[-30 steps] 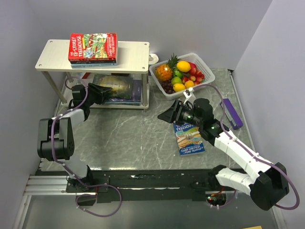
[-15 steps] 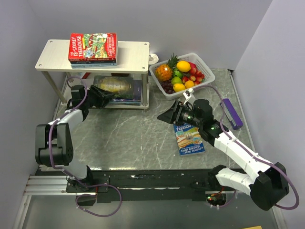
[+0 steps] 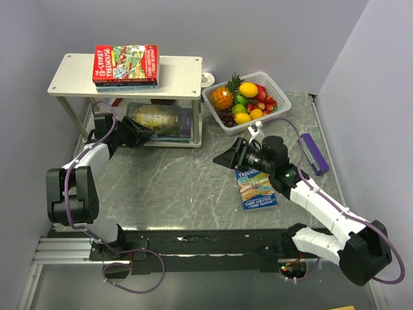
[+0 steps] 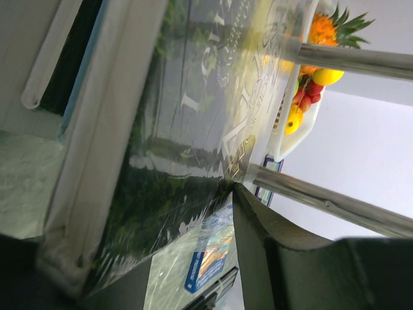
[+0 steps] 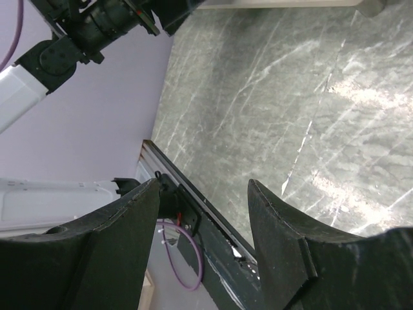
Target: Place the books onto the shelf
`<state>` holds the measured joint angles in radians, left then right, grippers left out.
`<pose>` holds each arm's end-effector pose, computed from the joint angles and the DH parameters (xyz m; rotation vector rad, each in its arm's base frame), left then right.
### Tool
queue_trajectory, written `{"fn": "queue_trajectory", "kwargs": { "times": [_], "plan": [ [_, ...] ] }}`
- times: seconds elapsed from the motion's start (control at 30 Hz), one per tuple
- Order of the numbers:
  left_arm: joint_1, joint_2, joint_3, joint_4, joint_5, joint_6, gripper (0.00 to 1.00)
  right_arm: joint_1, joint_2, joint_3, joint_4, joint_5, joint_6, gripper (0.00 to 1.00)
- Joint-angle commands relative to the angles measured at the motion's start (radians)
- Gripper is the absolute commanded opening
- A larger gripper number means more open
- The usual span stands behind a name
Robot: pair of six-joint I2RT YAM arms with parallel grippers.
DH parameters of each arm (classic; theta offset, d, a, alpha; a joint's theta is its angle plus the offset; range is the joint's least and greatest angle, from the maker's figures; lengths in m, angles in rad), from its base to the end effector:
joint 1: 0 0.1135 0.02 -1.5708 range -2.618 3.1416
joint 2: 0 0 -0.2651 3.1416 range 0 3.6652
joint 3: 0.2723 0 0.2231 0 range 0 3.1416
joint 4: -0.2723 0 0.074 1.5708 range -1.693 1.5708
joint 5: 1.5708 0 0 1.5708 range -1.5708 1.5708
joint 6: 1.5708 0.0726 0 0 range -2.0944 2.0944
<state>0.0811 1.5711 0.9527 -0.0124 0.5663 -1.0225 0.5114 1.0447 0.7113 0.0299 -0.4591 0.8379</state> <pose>0.3412 -0.0113 0.2231 -0.9169 2.1384 -1.1271 0.1955 0.1466 0.2876 -0.0140 2.0767 1.3128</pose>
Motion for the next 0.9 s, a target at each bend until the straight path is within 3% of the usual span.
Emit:
{"fn": "queue_trajectory", "kwargs": {
  "times": [0.0, 0.17, 0.87],
  "plan": [
    [0.028, -0.028, 0.015, -0.161, -0.003, 0.133, 0.51, -0.005, -0.018, -0.009, 0.07, -0.012, 0.013, 0.64],
    [0.037, -0.065, 0.006, -0.176, -0.011, 0.147, 0.52, -0.005, -0.011, -0.009, 0.082, -0.015, 0.015, 0.64],
    [0.003, 0.058, 0.084, -0.118, 0.058, 0.055, 0.51, -0.005, -0.011, 0.002, 0.065, -0.015, 0.006, 0.64]
  ]
}}
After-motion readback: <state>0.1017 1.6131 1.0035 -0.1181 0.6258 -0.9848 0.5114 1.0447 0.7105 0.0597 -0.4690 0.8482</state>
